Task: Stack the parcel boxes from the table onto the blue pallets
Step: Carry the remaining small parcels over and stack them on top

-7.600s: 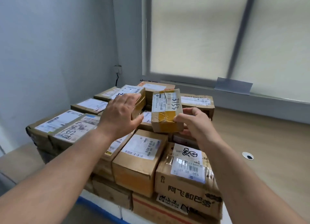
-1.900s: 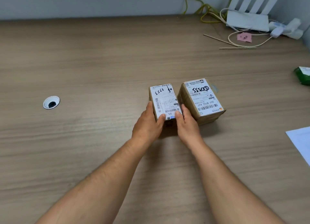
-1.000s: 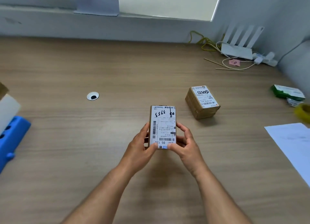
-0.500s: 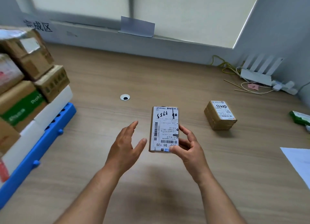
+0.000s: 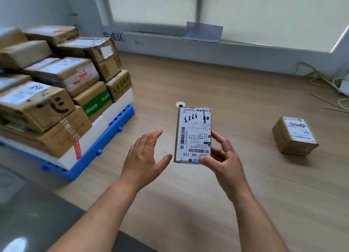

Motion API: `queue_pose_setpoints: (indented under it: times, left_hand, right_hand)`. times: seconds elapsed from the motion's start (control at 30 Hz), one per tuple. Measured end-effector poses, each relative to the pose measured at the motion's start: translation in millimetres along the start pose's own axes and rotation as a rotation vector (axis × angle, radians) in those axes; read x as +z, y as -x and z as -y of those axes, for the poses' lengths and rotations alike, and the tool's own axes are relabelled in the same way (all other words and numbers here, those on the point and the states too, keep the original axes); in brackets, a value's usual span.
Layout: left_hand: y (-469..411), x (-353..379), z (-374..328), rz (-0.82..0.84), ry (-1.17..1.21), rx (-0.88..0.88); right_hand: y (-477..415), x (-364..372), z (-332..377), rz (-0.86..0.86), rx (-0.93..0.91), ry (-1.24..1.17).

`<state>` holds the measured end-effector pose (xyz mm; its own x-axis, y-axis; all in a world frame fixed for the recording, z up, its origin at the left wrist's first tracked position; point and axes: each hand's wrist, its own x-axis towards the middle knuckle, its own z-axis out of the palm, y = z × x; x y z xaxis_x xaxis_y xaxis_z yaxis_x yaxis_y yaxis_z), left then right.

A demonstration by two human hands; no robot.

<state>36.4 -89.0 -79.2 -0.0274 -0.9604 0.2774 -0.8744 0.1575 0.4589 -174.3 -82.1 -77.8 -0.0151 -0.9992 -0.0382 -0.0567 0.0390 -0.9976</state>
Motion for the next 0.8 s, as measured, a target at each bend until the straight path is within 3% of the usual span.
queue_pose_setpoints:
  times: [0.47, 0.8]
  left_hand:
    - [7, -86, 64, -0.133, -0.16, -0.014]
    - [-10, -179, 153, -0.23, -0.212, 0.104]
  right_hand:
    - [-7, 84, 44, 0.161, -0.133, -0.022]
    - [-7, 202, 98, 0.183, -0.237, -0.047]
